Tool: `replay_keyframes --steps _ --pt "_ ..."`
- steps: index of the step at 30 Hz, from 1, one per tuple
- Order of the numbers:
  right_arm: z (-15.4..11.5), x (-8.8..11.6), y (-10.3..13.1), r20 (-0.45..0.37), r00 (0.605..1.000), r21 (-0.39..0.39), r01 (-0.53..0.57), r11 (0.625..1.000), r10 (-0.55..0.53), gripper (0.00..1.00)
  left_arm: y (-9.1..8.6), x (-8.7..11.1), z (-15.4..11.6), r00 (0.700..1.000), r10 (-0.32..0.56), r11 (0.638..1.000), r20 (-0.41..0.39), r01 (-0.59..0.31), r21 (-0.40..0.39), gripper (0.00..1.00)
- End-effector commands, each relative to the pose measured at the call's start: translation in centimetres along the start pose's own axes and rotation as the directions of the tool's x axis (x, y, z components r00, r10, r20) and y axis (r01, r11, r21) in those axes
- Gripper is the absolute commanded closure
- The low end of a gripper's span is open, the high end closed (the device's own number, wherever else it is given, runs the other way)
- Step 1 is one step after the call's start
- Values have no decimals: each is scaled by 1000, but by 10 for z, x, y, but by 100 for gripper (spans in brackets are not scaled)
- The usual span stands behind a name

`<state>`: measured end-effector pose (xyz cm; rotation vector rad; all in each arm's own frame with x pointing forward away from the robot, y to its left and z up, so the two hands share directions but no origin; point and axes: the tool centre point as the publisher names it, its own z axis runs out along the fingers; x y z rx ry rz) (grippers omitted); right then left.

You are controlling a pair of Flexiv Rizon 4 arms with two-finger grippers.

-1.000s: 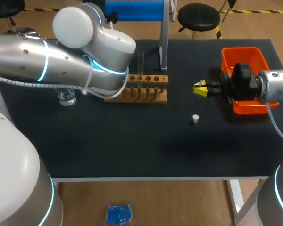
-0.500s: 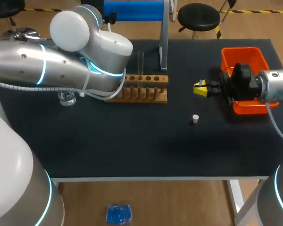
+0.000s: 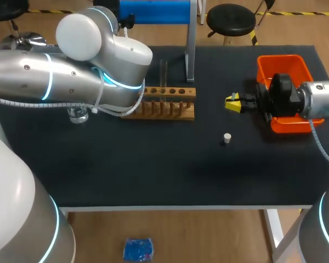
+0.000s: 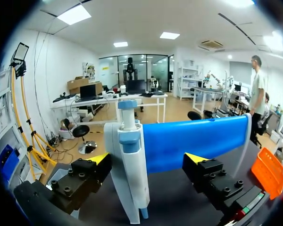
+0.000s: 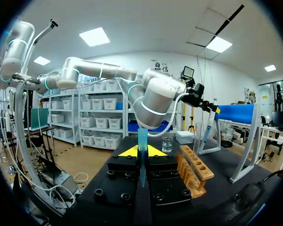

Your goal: Invert the test tube, pick up the pipette, mount the tip to pipette, aspirate from beaker and dispense into the tube, eject the tip, return the pipette, and cap with the stopper.

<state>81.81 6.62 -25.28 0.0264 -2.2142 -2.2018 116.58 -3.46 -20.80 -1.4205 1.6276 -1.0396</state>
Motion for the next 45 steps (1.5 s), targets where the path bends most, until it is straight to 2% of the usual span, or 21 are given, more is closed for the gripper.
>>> replay_keyframes --steps 1,2,3,9,10,24,25,26,30,34,35,37,39,41,42,45 --pt "0 1 0 1 1000 1 1 1000 -1 100 0 2 3 1000 4 1000 -2 -4 0 26" --pt "0 1 0 1 1000 1 1 1000 -1 100 1 3 3 1000 4 1000 -3 -4 -1 47" --pt "0 1 0 1 1000 1 1 1000 -1 100 1 3 3 1000 4 1000 -4 -4 -2 59" --pt "0 1 0 1 1000 1 1 1000 -1 100 2 5 4 1000 7 1000 -4 -7 -10 92" --pt "0 1 0 1 1000 1 1 1000 -1 100 2 5 4 1000 9 1000 -1 -9 -13 100" --pt "0 1 0 1 1000 1 1 1000 -1 100 5 4 6 1000 -9 1000 14 10 -10 100" --pt "0 1 0 1 1000 1 1 1000 -1 100 5 4 6 1000 -10 1000 14 10 -9 70" --pt "0 1 0 1 1000 1 1 1000 -1 100 5 4 6 1000 -11 1000 14 11 -4 59" --pt "0 1 0 1 1000 1 1 1000 -1 100 6 5 6 1000 -13 1000 15 13 0 71" --pt "0 1 0 1 1000 1 1 1000 -1 100 6 5 7 1000 -13 1000 17 13 -2 73" --pt "0 1 0 1 1000 1 1 1000 -1 100 6 5 7 1000 -13 1000 17 13 -3 80" --pt "0 1 0 1 1000 1 1 1000 -1 100 6 5 7 1000 -12 1000 18 12 -4 84" --pt "0 1 0 1 1000 1 1 1000 -1 100 6 5 8 1000 -11 1000 17 11 -5 77" --pt "0 1 0 1 1000 1 1 1000 -1 100 6 5 9 1000 -10 1000 18 10 -6 59" --pt "0 1 0 1 1000 1 1 1000 -1 100 6 6 9 1000 -10 1000 18 10 -6 55" --pt "0 1 0 1 1000 1 1 1000 -1 100 7 6 9 1000 -9 1000 18 9 -8 55"
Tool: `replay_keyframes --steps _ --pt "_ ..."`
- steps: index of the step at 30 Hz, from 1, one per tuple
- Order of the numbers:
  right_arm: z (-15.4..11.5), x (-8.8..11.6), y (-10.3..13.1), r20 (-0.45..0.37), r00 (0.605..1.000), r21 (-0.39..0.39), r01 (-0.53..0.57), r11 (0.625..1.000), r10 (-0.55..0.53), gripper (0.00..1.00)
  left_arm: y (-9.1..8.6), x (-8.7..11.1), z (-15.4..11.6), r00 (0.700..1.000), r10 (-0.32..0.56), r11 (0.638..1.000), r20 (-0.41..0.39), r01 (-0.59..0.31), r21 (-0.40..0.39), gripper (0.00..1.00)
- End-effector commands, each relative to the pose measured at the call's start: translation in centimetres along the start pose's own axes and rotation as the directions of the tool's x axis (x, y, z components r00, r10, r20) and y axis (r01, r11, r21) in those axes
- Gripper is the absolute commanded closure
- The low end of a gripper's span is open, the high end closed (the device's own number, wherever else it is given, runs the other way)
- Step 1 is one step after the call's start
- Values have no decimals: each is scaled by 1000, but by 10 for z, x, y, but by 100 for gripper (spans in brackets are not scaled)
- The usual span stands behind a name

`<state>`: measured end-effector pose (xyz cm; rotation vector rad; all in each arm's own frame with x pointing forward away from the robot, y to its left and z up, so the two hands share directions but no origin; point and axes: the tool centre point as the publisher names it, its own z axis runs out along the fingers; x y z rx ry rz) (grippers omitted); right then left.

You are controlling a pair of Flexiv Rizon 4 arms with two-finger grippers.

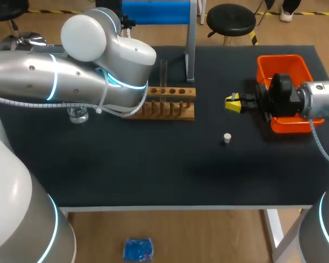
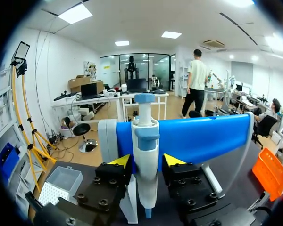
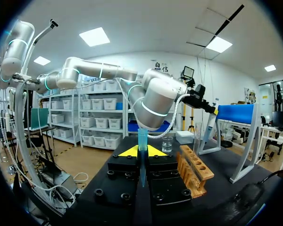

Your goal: Invert the test tube, pick up the pipette, mount the tip to pipette, aspirate from beaker and dispense into the tube, eject the tip, return the pipette, and cap with the stopper.

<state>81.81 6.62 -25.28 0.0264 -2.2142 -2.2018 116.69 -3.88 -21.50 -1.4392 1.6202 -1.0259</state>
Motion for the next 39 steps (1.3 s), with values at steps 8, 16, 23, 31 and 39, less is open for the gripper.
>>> replay_keyframes --steps 8,16,23,31,39 --pt "0 1 0 1 1000 1 1 1000 -1 100 1 2 6 1000 -4 1000 7 4 3 71" --pt "0 1 0 1 1000 1 1 1000 -1 100 1 2 7 1000 -7 1000 9 7 5 100" --pt "0 1 0 1 1000 1 1 1000 -1 100 -5 1 1 1000 -7 1000 13 6 22 100" --pt "0 1 0 1 1000 1 1 1000 -1 100 -26 1 -7 1000 5 998 23 -7 56 100" --pt "0 1 0 1 1000 1 1 1000 -1 100 -42 0 -17 999 19 997 36 -22 77 100"
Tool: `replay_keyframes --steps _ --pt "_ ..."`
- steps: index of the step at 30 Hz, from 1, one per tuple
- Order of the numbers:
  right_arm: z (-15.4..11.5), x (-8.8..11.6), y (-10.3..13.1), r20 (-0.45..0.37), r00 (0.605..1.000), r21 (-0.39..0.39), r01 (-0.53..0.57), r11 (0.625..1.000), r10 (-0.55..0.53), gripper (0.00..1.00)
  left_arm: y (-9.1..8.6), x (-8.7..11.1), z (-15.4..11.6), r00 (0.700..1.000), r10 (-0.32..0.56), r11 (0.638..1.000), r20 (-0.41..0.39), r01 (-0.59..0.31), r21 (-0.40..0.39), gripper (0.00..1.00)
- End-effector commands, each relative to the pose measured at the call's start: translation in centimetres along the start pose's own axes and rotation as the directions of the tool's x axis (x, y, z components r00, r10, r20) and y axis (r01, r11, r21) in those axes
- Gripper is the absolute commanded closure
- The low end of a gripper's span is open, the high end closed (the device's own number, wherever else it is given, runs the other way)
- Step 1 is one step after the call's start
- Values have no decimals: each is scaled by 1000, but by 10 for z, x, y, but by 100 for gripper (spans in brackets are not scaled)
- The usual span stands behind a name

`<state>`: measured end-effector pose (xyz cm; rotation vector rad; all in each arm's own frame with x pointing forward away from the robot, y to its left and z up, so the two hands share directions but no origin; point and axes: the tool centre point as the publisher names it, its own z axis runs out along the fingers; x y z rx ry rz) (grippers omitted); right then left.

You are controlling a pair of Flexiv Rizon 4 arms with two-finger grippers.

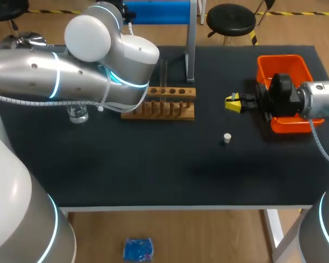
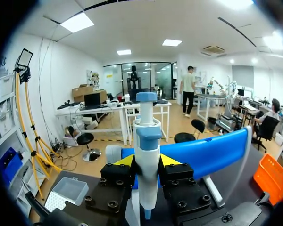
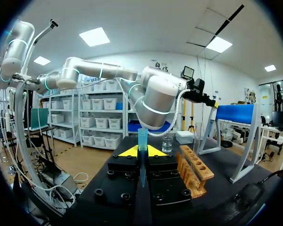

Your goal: Invert the test tube, pick up the pipette, mount the tip to pipette, aspirate from beaker and dispense into the tube, eject the tip, return the pipette, and cap with the stopper.

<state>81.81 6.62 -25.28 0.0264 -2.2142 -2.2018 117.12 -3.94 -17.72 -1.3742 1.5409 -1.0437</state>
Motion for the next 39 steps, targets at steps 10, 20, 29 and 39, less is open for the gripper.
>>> replay_keyframes --steps 10,20,29,39 --pt "0 1 0 1 1000 1 1 1000 -1 100 -28 2 -32 988 51 996 -148 -60 -59 100" --pt "0 1 0 1 1000 1 1 1000 -1 100 -52 -11 -96 898 103 990 -429 -133 -41 100" --pt "0 1 0 1 1000 1 1 1000 -1 100 -52 -7 -163 707 184 963 -683 -269 -19 100" --pt "0 1 0 1 1000 1 1 1000 -1 100 -34 12 -235 493 225 923 -841 -384 22 100"
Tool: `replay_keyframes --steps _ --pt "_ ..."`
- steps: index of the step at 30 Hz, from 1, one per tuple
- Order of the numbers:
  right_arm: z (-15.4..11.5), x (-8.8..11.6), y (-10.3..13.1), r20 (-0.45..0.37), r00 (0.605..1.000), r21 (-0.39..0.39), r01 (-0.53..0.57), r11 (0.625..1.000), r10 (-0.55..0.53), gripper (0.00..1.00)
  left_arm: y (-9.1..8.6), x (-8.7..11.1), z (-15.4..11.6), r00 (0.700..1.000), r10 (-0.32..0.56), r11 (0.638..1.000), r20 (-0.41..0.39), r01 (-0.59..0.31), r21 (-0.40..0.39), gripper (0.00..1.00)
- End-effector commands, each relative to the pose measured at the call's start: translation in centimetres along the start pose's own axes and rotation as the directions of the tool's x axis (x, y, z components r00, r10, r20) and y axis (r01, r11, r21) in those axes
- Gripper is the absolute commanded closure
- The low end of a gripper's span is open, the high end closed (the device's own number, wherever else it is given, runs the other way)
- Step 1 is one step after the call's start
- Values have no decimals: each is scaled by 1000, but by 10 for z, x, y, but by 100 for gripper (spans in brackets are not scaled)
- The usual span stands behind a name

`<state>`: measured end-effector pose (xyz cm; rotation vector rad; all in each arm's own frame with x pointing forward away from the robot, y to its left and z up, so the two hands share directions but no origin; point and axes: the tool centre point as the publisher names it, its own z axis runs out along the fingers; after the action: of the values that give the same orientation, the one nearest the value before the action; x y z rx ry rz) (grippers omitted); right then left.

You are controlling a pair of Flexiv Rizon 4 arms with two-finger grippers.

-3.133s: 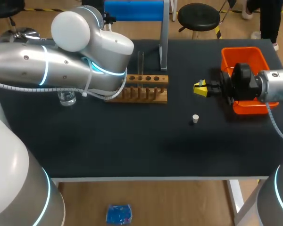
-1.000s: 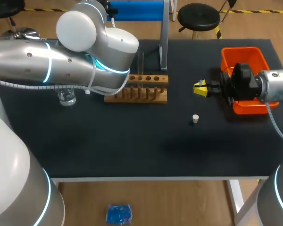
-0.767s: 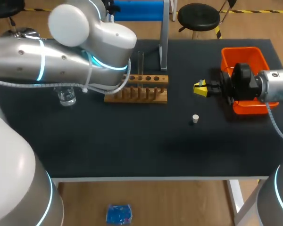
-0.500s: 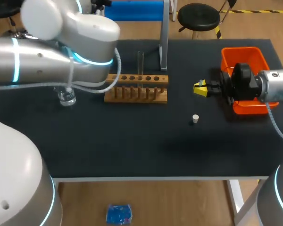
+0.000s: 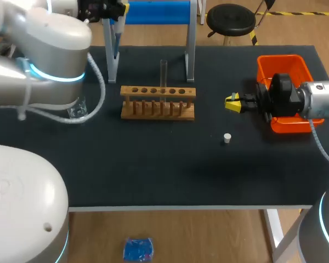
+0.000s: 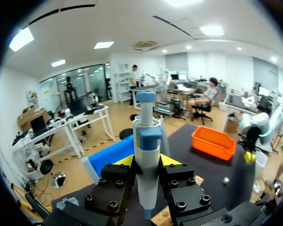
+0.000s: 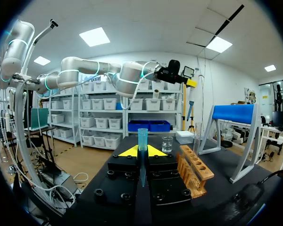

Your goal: Invert the test tube, pick up the pipette, mount the tip to pipette, aspirate from beaker and dispense into the tube, eject the tip, return the pipette, and cap with the stopper.

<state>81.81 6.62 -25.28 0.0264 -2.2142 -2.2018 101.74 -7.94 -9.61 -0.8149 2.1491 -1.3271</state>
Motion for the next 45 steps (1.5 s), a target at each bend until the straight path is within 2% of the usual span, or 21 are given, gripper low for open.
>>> replay_keyframes --steps 1,18,19,21,23,32,34,37,43,45 --pt "0 1 0 1 1000 1 1 1000 -1 100 1 8 -76 930 19 995 -367 -55 -88 100" --pt "0 1 0 1 1000 1 1 1000 -1 100 1 8 -76 930 19 995 -367 -55 -88 100" --pt "0 1 0 1 1000 1 1 1000 -1 100 -3 13 -73 900 65 996 -431 -85 -28 100" --pt "0 1 0 1 1000 1 1 1000 -1 100 -16 26 -74 857 170 983 -486 -180 25 100" --pt "0 1 0 1 1000 1 1 1000 -1 100 -24 38 -78 825 214 976 -524 -203 79 100" --pt "0 1 0 1 1000 1 1 1000 -1 100 -45 95 -100 744 310 947 -592 -184 264 100" --pt "0 1 0 1 1000 1 1 1000 -1 100 -48 108 -101 703 335 936 -627 -174 305 100" --pt "0 1 0 1 1000 1 1 1000 -1 100 -50 129 -100 652 350 933 -672 -178 313 100" --pt "0 1 0 1 1000 1 1 1000 -1 100 -46 159 -99 618 349 934 -704 -168 315 100" --pt "0 1 0 1 1000 1 1 1000 -1 100 -45 166 -97 619 349 931 -704 -142 337 100"
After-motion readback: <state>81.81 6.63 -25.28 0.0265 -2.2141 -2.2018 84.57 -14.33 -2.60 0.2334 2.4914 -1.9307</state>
